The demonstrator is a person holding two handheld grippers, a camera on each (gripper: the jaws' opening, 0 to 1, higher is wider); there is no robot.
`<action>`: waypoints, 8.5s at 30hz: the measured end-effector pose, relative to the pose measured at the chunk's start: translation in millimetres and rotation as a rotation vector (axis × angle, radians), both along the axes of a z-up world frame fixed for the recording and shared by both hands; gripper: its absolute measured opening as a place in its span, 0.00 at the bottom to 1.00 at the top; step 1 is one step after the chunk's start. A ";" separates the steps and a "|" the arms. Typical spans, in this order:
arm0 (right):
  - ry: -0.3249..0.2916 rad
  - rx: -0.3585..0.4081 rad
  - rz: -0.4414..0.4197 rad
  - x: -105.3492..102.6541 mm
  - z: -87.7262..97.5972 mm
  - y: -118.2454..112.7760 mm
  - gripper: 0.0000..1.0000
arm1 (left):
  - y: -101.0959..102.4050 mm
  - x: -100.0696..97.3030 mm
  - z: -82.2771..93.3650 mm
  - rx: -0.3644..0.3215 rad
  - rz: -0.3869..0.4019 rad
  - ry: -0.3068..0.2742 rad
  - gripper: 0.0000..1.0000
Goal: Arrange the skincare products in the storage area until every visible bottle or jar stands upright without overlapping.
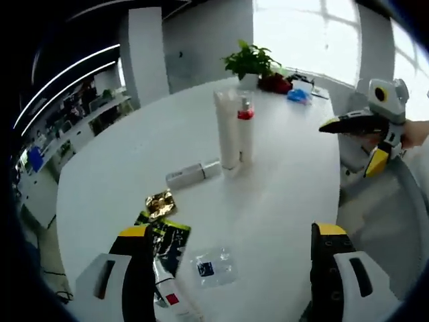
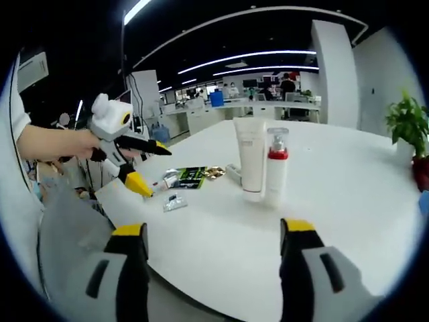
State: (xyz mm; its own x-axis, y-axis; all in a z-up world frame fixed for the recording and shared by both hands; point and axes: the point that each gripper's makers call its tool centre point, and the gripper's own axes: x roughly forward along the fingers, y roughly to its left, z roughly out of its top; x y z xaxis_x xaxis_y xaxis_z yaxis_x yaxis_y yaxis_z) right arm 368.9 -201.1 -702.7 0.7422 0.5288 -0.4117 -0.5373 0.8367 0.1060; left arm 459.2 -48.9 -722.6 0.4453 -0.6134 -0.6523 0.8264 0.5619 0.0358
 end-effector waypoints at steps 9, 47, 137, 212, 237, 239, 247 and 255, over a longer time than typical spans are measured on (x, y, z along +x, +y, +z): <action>0.010 0.005 -0.023 1.6 -1.5 -3.6 0.81 | -11.4 31.7 -7.3 0.066 -0.091 -0.002 0.93; 0.071 0.021 -0.100 6.3 -9.5 -14.2 0.78 | -71.3 147.0 -82.3 0.323 -0.408 0.047 0.70; 0.048 0.036 0.012 -1.7 -2.3 7.2 0.75 | -10.2 35.3 -38.1 -0.016 -0.059 0.275 0.17; 0.050 0.551 -0.142 -0.3 125.8 39.3 0.18 | -102.2 -114.4 105.1 -0.281 0.050 -0.076 0.18; -0.128 0.524 0.448 -50.1 170.9 79.0 0.24 | -79.8 -164.3 151.8 -0.661 -0.315 0.306 0.17; -0.121 0.533 0.467 -53.1 171.2 81.5 0.24 | -80.1 -166.2 155.1 -0.673 -0.340 0.313 0.17; -0.120 0.601 0.551 -66.2 182.3 87.1 0.23 | -88.9 -180.8 164.9 -0.708 -0.435 0.349 0.17; -0.034 0.651 0.492 -58.6 175.0 84.3 0.21 | -90.8 -172.3 162.3 -0.699 -0.407 0.344 0.17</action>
